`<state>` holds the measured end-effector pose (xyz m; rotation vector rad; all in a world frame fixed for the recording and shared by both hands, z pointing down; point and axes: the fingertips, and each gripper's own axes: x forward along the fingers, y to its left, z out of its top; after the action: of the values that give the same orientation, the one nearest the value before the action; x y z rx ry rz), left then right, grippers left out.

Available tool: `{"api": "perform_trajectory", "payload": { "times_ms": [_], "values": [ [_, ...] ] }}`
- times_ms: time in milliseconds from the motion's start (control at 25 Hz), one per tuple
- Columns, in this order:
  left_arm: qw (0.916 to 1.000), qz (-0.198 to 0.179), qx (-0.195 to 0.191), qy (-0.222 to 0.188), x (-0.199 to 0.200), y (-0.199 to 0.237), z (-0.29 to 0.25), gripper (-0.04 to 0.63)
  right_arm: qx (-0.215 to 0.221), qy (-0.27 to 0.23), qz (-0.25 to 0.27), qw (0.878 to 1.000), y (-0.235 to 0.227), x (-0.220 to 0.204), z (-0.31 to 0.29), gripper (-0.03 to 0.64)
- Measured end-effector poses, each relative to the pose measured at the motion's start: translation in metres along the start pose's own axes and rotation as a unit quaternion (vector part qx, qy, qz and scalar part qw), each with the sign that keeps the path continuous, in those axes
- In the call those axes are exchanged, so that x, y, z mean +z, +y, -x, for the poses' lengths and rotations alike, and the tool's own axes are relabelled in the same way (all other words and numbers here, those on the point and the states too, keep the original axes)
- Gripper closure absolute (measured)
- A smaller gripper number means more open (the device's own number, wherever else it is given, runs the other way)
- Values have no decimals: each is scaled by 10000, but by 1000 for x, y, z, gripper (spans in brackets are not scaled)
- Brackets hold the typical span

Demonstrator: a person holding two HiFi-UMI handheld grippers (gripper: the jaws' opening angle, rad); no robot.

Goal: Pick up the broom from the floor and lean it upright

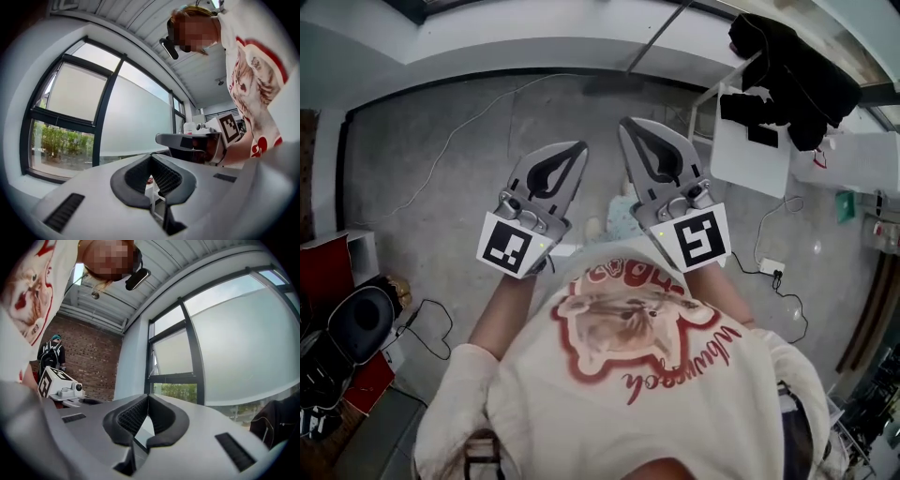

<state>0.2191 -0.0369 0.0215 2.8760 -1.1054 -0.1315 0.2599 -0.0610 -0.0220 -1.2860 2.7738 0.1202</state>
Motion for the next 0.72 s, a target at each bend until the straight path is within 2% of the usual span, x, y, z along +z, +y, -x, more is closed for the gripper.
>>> {"api": "perform_trajectory", "payload": {
  "times_ms": [120, 360, 720],
  "values": [
    [10000, -39, -6, -68, 8, -18, 19, 574, 111, -41, 123, 9999, 20, 15, 14, 592],
    [9996, -108, -18, -255, 24, -44, 23, 574, 191, -91, -32, 9998, 33, 27, 29, 592],
    [9987, -199, -156, -442, 43, -86, -3, 574, 89, 132, 2, 9999, 16, 27, 77, 592]
  ]
}}
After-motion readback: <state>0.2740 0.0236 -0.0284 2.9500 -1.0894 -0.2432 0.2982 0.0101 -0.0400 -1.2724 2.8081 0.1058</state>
